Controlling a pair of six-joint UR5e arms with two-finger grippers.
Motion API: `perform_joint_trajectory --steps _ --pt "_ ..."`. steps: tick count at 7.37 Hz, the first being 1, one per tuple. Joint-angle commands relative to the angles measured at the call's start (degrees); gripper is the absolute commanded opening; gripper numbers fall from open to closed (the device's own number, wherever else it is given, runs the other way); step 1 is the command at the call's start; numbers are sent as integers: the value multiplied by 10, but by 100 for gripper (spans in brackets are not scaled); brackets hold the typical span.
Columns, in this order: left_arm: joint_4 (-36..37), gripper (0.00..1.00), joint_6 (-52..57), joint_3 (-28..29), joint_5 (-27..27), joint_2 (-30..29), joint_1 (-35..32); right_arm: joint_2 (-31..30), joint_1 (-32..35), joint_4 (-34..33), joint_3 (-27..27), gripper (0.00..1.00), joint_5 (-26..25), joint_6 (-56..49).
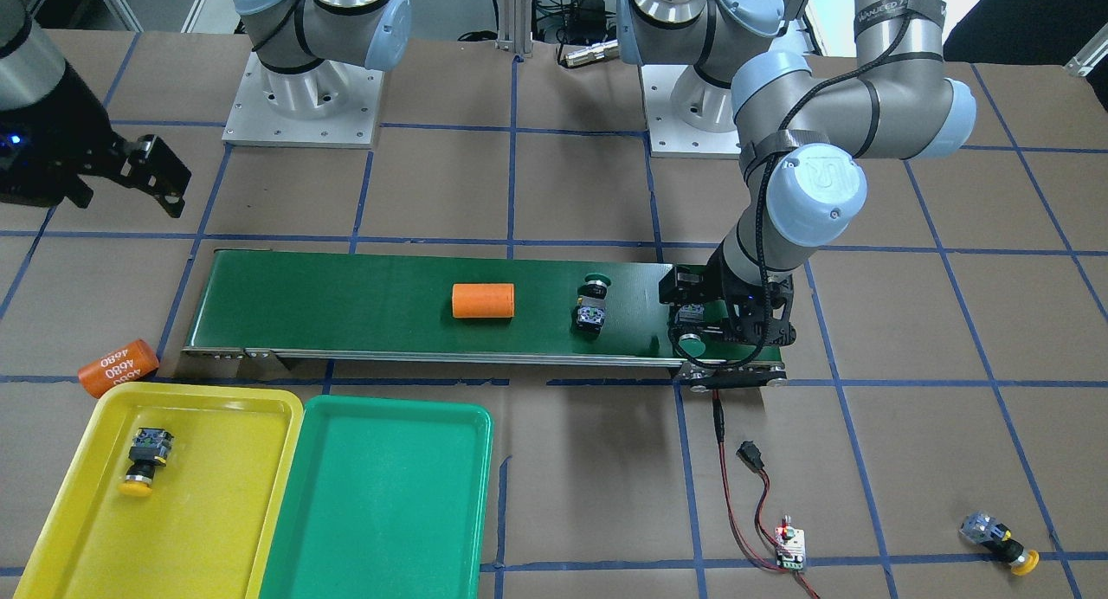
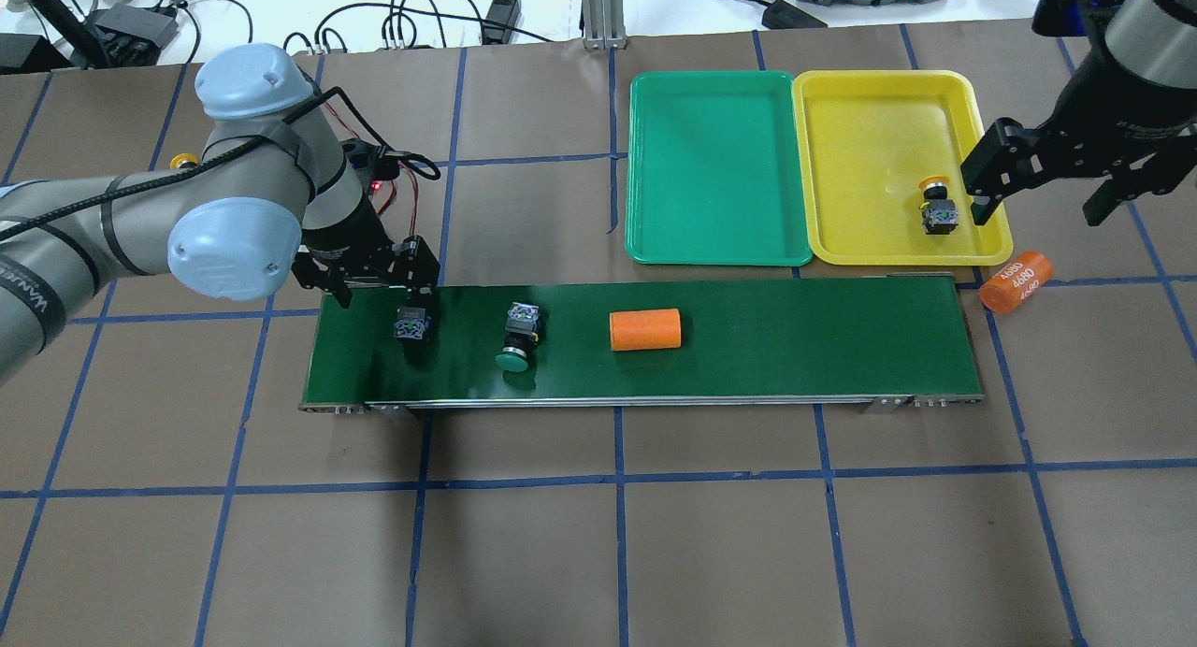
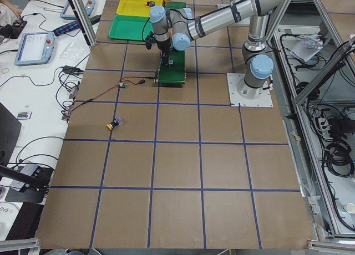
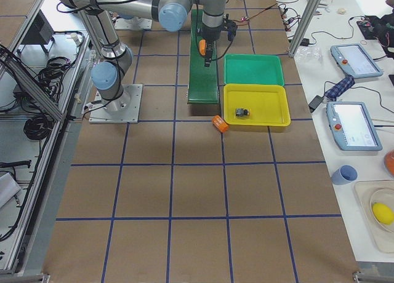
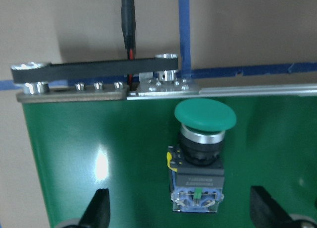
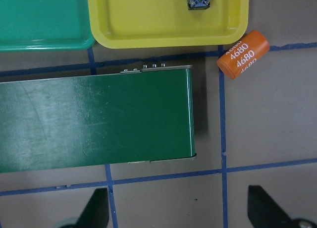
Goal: Sort buttons by color to trays
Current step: 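Place green button on belt with left gripper while right gripper releases and rises, then grasp a yellow-capped button with the left gripper while right gripper hovers over belt end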
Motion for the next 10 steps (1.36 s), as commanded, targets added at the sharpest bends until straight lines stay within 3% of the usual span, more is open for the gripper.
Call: perform_joint_trajectory --steps 1,3,4,7,9,10 --pt "-30 100 15 56 3 -5 14 -14 11 11 3 100 2 3" --pt "-41 100 57 134 -2 -43 87 -9 14 8 3 100 16 2" --pt "-50 100 86 189 3 -77 92 -16 14 15 11 100 14 6" --pt "-44 100 194 360 -1 -237 182 -18 44 7 28 100 18 13" --pt "-25 100 187 477 -3 -332 211 -12 85 6 31 100 17 39" --pt "-23 100 183 505 -11 -361 237 -13 89 6 33 100 18 39"
